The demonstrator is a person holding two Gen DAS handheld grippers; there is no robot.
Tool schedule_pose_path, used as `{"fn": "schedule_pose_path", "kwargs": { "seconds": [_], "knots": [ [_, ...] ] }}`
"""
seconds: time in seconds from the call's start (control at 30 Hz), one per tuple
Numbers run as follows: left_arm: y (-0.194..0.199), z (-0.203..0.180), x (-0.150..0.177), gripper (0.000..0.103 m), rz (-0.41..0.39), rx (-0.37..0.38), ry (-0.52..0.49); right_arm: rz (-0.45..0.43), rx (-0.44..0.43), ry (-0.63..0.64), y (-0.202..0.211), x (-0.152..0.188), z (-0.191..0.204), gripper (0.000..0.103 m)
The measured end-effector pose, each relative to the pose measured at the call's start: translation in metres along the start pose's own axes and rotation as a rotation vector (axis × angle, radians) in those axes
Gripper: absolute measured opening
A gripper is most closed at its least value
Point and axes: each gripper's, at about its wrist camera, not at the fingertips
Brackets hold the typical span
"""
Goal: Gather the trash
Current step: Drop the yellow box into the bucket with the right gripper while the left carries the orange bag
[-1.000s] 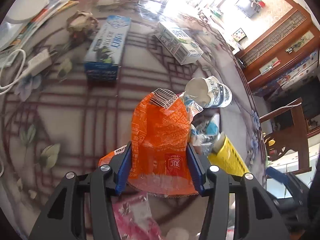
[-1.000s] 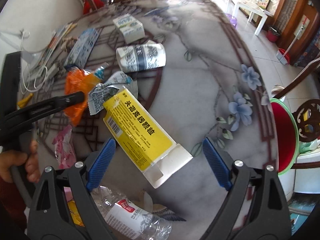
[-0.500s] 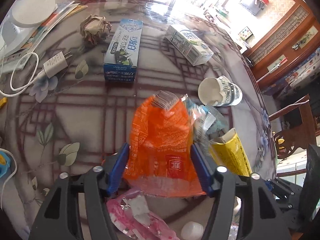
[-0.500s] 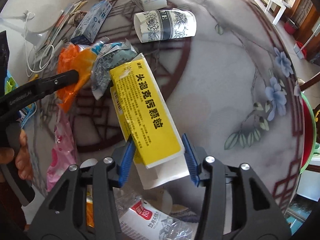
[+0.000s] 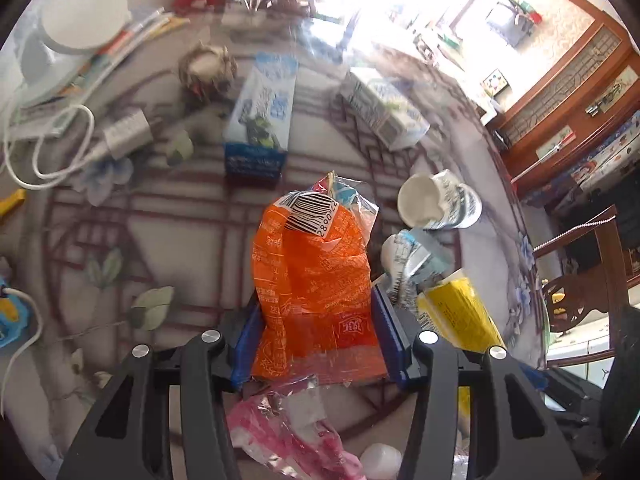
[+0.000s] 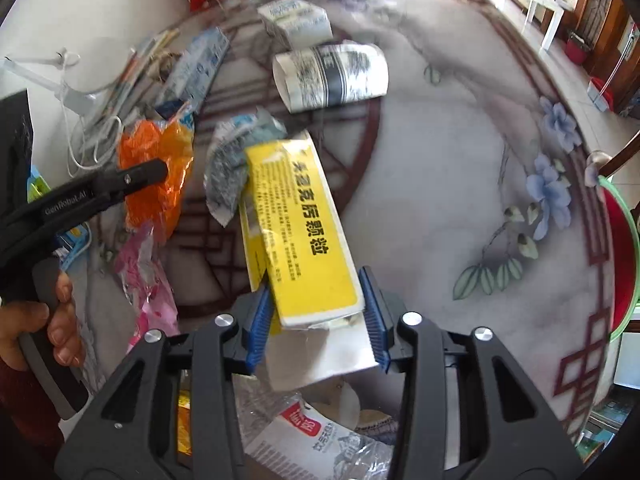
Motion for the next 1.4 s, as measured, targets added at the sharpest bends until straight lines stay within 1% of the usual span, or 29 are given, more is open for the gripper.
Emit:
{"fn": "schedule_pose_path", "kwargs": {
  "seconds": [0.1,0.27,0.47,0.57,0.73,0.9,1.03,1.13,1.4],
  "knots": [
    [0.018,-0.007,-0.002,0.048,-0.041,-0.012,-0.023,-0.057,-0.013,0.003,0.021,-0.003,0.000,0.034],
    [0.038,-0.024,-0.008,0.048,-0.095,-0.006,-0.060,-0.125,-0.028,-0.005,0.047,-0.007,0.000,0.033],
    [0.050,-0.056,-0.012,0.048,-0.143,0.005,-0.128,-0.205,-0.008,-0.028,0.079,-0.004,-0.010,0.033],
    [0.052,-0.071,-0.014,0.048,-0.151,0.035,-0.147,-0.241,0.008,-0.054,0.090,-0.003,-0.020,0.033],
    [0.052,-0.095,-0.012,0.048,-0.148,0.073,-0.195,-0.278,0.031,-0.117,0.107,0.003,-0.045,0.033],
    [0.050,-0.122,-0.008,0.049,-0.123,0.113,-0.222,-0.298,0.045,-0.179,0.117,0.009,-0.069,0.033],
    [0.052,-0.147,-0.002,0.049,-0.129,0.142,-0.275,-0.322,0.056,-0.209,0.126,0.015,-0.082,0.033],
    [0.049,-0.162,0.001,0.049,-0.116,0.162,-0.299,-0.333,0.071,-0.229,0.132,0.019,-0.092,0.033],
    [0.039,-0.191,0.009,0.049,-0.082,0.181,-0.346,-0.354,0.096,-0.303,0.144,0.030,-0.127,0.033]
  ]
}}
Point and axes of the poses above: each gripper's, at about its wrist camera, not at the fingertips, and y roughly against the way its jaws point, z to its left, x to its underside, and after that the axes turned 6 degrees about -y, right-handed
